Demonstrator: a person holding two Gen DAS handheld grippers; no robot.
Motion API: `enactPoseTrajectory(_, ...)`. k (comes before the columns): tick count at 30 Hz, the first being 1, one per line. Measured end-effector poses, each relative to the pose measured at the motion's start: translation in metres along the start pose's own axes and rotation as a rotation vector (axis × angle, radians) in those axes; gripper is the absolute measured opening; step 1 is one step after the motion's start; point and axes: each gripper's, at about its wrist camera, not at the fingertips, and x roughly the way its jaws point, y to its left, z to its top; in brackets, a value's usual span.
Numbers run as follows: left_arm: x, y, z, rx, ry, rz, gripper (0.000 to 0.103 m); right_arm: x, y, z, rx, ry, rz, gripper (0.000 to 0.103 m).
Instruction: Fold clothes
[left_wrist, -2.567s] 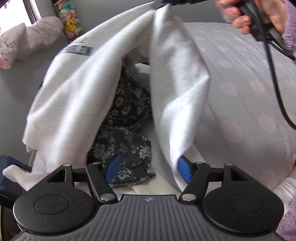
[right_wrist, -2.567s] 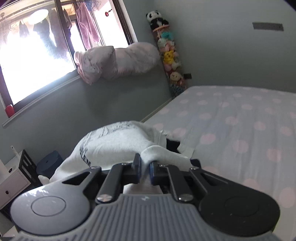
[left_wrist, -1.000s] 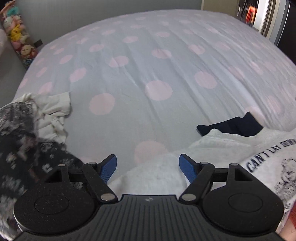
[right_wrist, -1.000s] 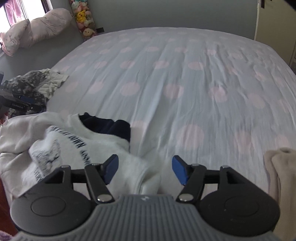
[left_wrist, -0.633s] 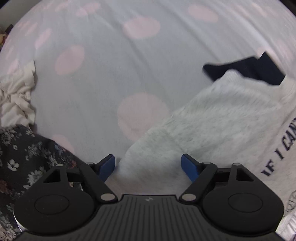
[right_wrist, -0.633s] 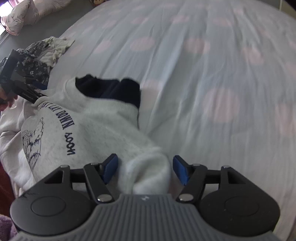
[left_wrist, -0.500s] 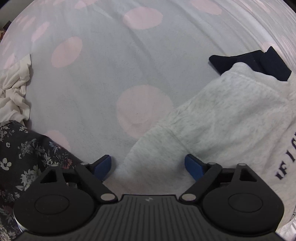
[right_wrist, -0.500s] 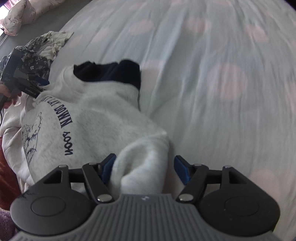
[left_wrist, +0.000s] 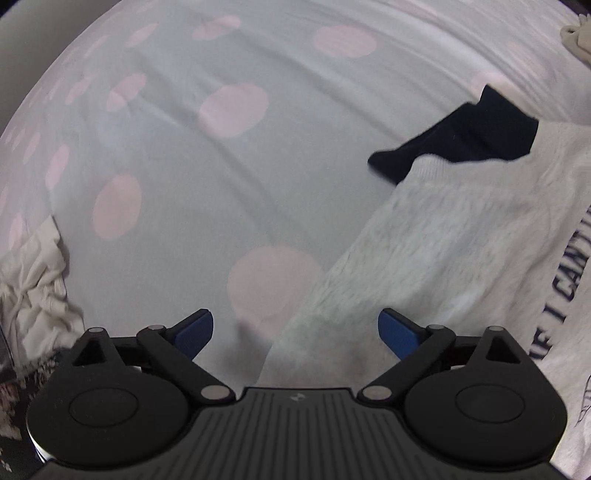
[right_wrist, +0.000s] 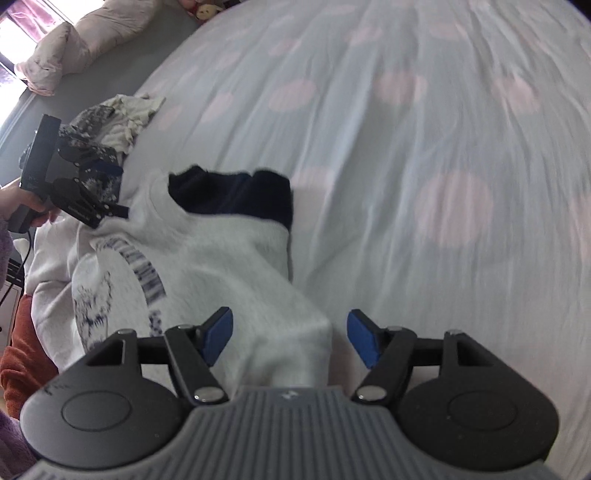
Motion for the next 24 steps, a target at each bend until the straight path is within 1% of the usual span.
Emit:
enactPoseTrajectory(2, 0.002, -0.001, 0.004, -0.006, 0.000, -0.007, 0.098, 0.005, 0.000, 0.009, -0.027, 0.008, -0.009, 0.071)
enactPoseTrajectory(4, 0.008, -0.001, 0.006, -0.014, 0.017, -0.024, 0.098, 0.017, -0.003, 0.013, -0.049, 0.045, -0.020, 0.065)
enactPoseTrajectory(7, 0.025, 0.003, 0.013, -0.039, 0.055, -0.064, 0.098, 0.038, -0.011, 0.008, -0.047, 0.120, -0.015, 0.063)
enactPoseTrajectory(9, 0.033, 0.004, 0.009, -0.062, 0.066, -0.076, 0.098, 0.050, -0.016, 0.000, -0.020, 0.155, 0.011, 0.063)
enactPoseTrajectory(11, 0.036, 0.002, 0.007, -0.089, 0.058, -0.075, 0.095, 0.055, -0.020, -0.007, 0.010, 0.152, 0.031, 0.063)
enactPoseTrajectory(12, 0.036, -0.001, 0.006, -0.095, 0.049, -0.073, 0.091, 0.056, -0.020, -0.008, 0.017, 0.146, 0.035, 0.062)
enactPoseTrajectory(14, 0.031, -0.007, 0.003, -0.092, 0.028, -0.077, 0.077, 0.054, -0.017, -0.010, 0.022, 0.137, 0.047, 0.053)
enactPoseTrajectory(15, 0.027, -0.010, 0.002, -0.095, 0.020, -0.090, 0.061, 0.053, -0.017, -0.011, 0.032, 0.134, 0.062, 0.041)
enactPoseTrajectory(16, 0.023, -0.012, 0.000, -0.104, 0.015, -0.103, 0.047, 0.052, -0.016, -0.012, 0.039, 0.130, 0.074, 0.037)
enactPoseTrajectory(17, 0.020, -0.015, -0.002, -0.111, 0.010, -0.103, 0.044, 0.051, -0.014, -0.012, 0.039, 0.124, 0.071, 0.035)
enactPoseTrajectory(18, 0.016, -0.018, -0.004, -0.114, 0.005, -0.088, 0.038, 0.049, -0.011, -0.013, 0.031, 0.112, 0.066, 0.029)
enactPoseTrajectory(19, 0.012, -0.020, -0.006, -0.117, 0.001, -0.073, 0.029, 0.046, -0.007, -0.013, 0.022, 0.097, 0.060, 0.021)
enactPoseTrajectory(20, 0.006, -0.021, -0.009, -0.127, -0.007, -0.062, 0.025, 0.039, -0.003, -0.012, 0.011, 0.073, 0.050, 0.019)
enactPoseTrajectory(21, -0.001, -0.020, -0.012, -0.143, -0.020, -0.056, 0.016, 0.032, 0.001, -0.011, 0.001, 0.048, 0.039, 0.017)
enactPoseTrajectory(22, -0.009, -0.018, -0.015, -0.160, -0.034, -0.049, 0.012, 0.026, 0.005, -0.011, -0.010, 0.024, 0.029, 0.014)
enactPoseTrajectory(24, -0.026, -0.015, -0.021, -0.192, -0.065, -0.034, 0.011, 0.012, 0.014, -0.009, -0.031, -0.027, 0.007, 0.011)
